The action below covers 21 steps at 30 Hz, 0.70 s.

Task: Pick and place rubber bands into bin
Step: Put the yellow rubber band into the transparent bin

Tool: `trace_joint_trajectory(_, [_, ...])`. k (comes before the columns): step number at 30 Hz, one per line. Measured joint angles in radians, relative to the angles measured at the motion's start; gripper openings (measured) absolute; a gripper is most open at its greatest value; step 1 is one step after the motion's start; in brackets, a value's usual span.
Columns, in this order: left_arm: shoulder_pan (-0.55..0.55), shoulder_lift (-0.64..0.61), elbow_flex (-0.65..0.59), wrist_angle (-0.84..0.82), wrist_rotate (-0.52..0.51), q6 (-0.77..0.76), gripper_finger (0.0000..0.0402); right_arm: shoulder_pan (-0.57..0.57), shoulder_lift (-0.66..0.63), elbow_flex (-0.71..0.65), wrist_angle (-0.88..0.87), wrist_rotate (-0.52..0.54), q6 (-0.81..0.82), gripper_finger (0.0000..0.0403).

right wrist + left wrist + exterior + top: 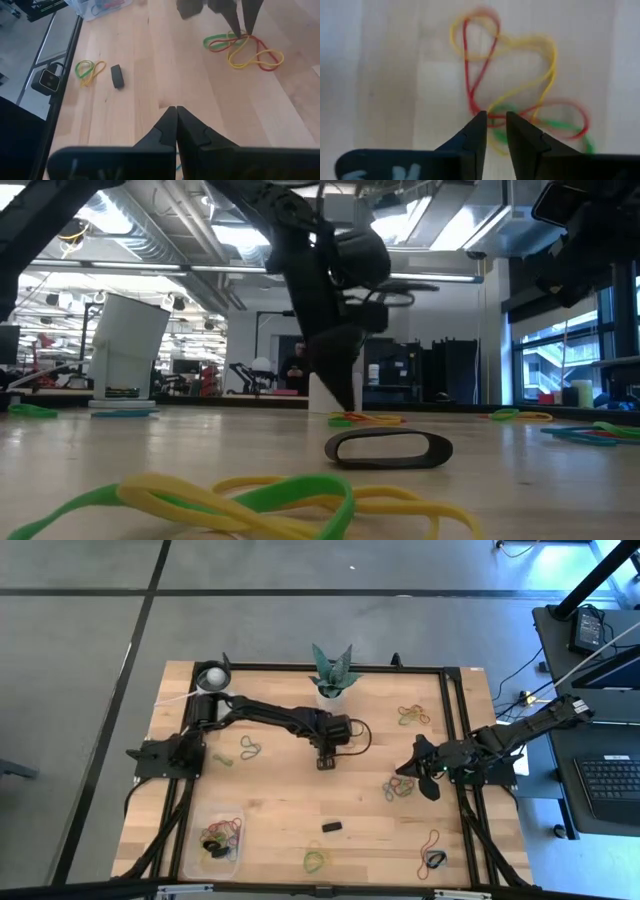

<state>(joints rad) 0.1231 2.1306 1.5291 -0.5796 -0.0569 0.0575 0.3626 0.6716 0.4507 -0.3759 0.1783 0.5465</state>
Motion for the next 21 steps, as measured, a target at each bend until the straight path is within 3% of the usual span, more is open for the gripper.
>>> trace_joint_trajectory(13, [0.003, 0.012, 0.006, -0.024, -0.038, -0.018, 0.006, 0.0, 0.0, 0.0, 0.02, -0.003, 0.026, 0.0004])
trace_joint_trajectory(21, [0.001, 0.011, 0.092, -0.104, 0.006, 0.019, 0.0005, 0.0, 0.0, 0.0, 0.02, -0.003, 0.024, 0.0004])
